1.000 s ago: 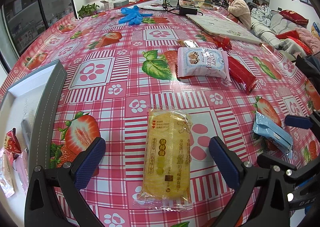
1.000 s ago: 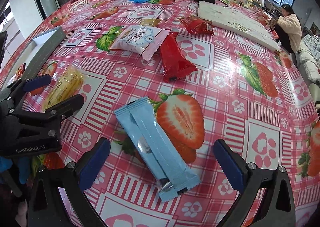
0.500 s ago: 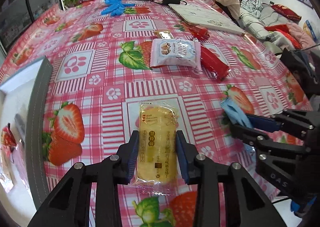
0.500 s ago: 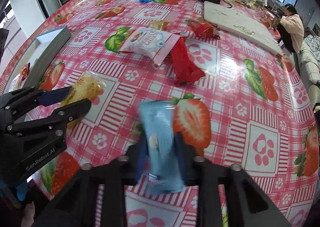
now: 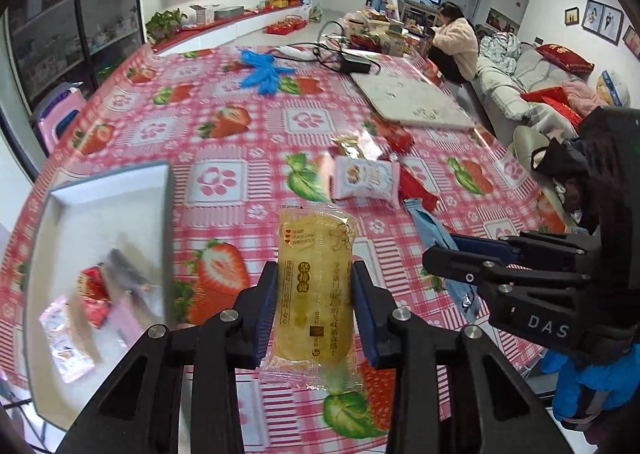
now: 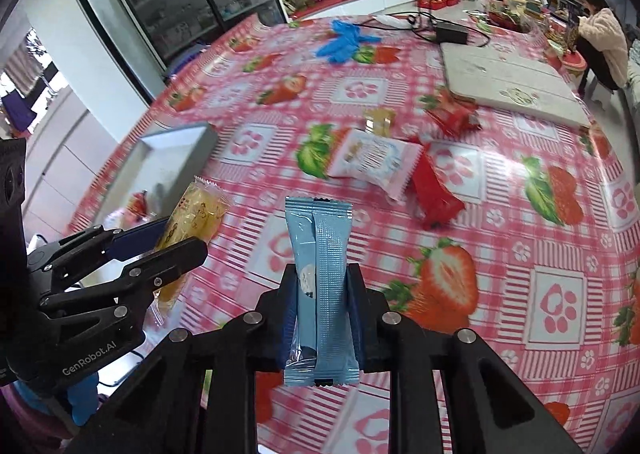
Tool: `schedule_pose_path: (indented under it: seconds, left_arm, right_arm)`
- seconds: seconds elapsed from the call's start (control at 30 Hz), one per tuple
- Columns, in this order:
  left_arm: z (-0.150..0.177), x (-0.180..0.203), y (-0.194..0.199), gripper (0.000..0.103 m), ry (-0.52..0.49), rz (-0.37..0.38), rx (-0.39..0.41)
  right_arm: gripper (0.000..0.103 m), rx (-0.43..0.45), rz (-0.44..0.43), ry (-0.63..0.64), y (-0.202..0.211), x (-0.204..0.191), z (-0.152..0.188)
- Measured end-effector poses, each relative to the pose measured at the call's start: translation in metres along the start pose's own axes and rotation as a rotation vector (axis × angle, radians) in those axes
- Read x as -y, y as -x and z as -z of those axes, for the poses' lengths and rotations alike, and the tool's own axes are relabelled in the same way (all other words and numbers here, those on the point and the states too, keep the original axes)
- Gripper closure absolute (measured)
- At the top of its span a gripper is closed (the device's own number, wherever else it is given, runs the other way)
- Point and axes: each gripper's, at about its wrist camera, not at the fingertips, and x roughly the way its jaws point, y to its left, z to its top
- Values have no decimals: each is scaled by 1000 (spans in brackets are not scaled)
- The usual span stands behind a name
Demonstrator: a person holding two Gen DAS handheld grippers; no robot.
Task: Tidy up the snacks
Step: 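Carry the yellow packet with left tool while right carries blue bar over the tray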
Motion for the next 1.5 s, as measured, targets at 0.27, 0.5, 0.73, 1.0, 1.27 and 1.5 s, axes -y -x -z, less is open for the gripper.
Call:
schedule_pose_path:
  seconds: [0.27,0.5,0.73,1.0,1.27,1.5]
  left_arm:
    - [-18,-64,42,64,94,-55,35]
    - [-31,-131,76,64,156,-150,86]
    - [-34,-193,78,64,220,-232,88]
    - [10,-222,5,64,285,-228,-82]
    - [29,-223,-18,52,279,-236,-113]
    - [26,-219,-19,20,265,-267,-104]
  right_arm:
    - [78,19,-96,81,0,-62,-39]
    - [78,1,-180,174,-19,-127,-69]
    - [78,-40,-234,247,-45,-181,-91]
    - [78,-144,-225,237,-108,-207,-97]
    - [78,-209,-179,261,-150,-216,-93]
    - [48,-241,-157,268,-162,-215,-92]
